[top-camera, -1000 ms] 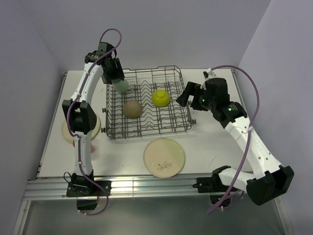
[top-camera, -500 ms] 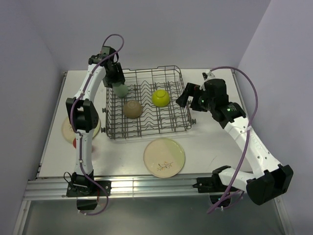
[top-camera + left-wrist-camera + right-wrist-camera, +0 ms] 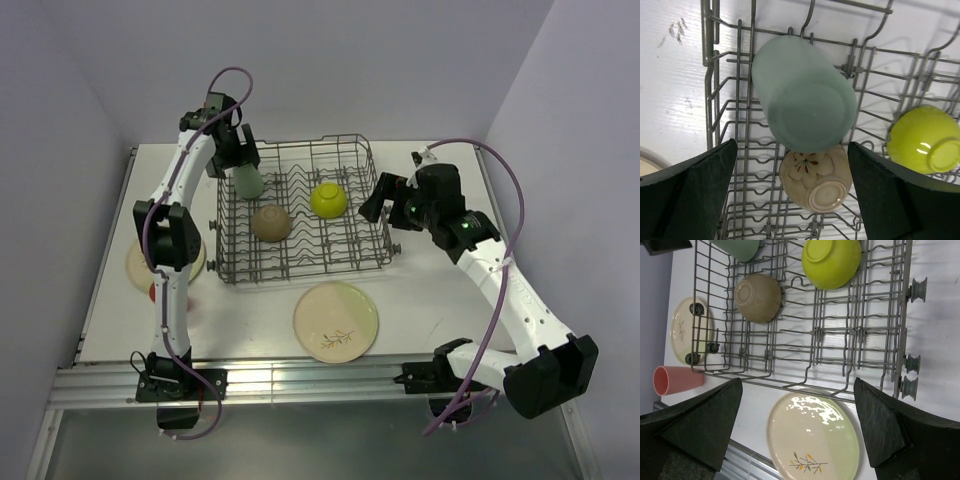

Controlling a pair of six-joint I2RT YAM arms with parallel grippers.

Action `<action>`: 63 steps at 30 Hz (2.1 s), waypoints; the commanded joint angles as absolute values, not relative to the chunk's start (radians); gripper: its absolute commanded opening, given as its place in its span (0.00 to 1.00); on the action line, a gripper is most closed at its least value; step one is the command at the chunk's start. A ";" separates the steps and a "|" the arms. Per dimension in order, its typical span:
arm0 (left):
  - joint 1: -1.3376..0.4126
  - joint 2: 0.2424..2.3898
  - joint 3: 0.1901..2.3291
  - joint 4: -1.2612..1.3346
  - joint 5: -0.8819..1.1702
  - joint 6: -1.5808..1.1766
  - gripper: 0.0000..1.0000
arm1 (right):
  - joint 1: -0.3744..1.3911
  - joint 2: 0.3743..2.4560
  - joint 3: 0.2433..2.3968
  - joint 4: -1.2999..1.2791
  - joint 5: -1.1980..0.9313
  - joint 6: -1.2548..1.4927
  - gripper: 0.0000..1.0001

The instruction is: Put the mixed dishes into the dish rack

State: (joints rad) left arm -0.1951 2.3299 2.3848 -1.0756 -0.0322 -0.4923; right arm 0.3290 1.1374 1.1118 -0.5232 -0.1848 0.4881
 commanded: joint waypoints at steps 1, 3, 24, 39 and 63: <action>-0.196 2.152 2.398 -1.054 -0.057 -0.508 0.99 | 0.345 1.127 1.104 -0.489 -0.175 0.468 1.00; -0.199 2.045 2.372 -1.055 -0.104 -0.525 0.99 | 0.377 1.123 1.109 -0.491 -0.157 0.457 1.00; 0.178 0.898 1.217 -0.930 -0.164 -0.715 0.99 | 1.126 1.796 1.702 -0.500 -0.028 0.610 0.71; 0.181 0.851 1.382 -1.066 -0.474 -0.680 0.99 | 1.209 2.154 2.029 -0.483 0.050 0.956 0.67; 0.181 0.808 1.417 -1.034 -0.371 -0.650 0.99 | 1.227 2.464 2.295 -0.515 0.074 1.124 0.55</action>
